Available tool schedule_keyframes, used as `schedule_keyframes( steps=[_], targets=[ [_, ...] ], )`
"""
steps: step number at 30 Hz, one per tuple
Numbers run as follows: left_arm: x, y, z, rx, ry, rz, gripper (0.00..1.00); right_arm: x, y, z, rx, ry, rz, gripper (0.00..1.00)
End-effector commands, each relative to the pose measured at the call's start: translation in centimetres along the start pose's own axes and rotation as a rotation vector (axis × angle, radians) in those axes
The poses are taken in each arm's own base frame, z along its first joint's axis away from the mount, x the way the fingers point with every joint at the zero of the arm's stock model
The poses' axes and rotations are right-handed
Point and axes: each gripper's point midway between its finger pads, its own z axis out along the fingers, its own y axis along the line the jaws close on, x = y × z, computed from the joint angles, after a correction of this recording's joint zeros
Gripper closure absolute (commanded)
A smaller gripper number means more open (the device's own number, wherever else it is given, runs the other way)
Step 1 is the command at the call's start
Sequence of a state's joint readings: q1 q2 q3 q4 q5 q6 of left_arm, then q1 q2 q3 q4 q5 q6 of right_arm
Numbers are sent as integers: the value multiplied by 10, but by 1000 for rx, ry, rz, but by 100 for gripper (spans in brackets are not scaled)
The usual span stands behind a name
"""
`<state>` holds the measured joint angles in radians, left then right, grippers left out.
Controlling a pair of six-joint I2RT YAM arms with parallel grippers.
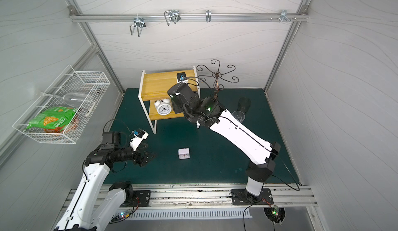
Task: Place the alarm clocks on the shelf by style
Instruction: Place the alarm on the shelf.
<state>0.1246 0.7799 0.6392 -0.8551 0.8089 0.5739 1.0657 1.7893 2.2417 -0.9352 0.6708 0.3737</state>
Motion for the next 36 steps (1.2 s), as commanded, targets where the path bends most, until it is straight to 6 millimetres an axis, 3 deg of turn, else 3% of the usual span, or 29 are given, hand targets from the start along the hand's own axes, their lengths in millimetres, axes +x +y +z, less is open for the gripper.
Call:
schedule_keyframes(
  steps=[1,8,21,36],
  targets=[
    [-21,0,-7,-7,-56,54,1,-5,-11,10,41,27,-39,37],
    [-20,1,-6,-11,-52,57,1,-22,-13,38,20,31,-12,38],
    [-20,2,-6,-14,-52,55,1,-9,-22,80,34,83,-10,37],
    [-23,4,-5,-15,-60,46,1,-8,-28,89,55,84,-15,29]
  ],
)
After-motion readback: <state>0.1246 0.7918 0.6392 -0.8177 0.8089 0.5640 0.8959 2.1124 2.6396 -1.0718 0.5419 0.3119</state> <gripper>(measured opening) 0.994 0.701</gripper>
